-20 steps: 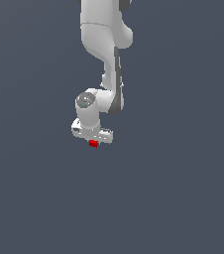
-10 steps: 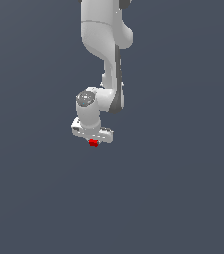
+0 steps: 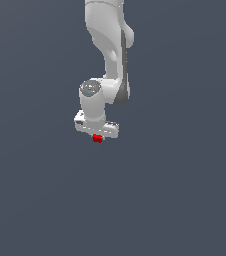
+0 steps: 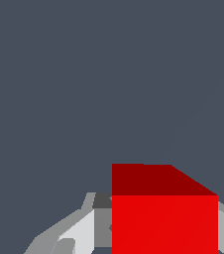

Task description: Pick up the red cube and move it to a goal position.

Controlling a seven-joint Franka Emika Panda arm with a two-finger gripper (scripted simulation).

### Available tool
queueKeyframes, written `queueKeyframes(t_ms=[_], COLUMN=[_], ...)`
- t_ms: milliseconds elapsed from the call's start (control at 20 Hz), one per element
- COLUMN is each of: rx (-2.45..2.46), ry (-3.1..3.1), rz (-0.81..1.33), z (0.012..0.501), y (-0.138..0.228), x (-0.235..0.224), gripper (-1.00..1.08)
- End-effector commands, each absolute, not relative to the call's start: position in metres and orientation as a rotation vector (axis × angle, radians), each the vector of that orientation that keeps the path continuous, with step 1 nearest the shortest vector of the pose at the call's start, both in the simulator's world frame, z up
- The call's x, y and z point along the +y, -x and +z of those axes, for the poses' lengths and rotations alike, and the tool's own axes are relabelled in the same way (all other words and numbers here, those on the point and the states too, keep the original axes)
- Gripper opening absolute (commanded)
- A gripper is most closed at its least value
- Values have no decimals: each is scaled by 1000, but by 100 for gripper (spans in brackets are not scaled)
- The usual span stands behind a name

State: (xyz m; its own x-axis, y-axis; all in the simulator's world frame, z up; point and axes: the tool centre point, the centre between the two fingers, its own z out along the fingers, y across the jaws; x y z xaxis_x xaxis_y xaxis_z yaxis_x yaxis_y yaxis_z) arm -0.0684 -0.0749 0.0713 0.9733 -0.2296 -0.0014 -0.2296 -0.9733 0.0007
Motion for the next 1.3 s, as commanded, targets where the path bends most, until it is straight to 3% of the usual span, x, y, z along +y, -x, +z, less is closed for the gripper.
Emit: queueKeyframes(t_ms=[0, 1250], rx=[-363, -363], ry=[-3120, -3117], rz=[0, 0], z=[91, 352], y=[69, 81], x=[-67, 39], gripper=[-100, -100])
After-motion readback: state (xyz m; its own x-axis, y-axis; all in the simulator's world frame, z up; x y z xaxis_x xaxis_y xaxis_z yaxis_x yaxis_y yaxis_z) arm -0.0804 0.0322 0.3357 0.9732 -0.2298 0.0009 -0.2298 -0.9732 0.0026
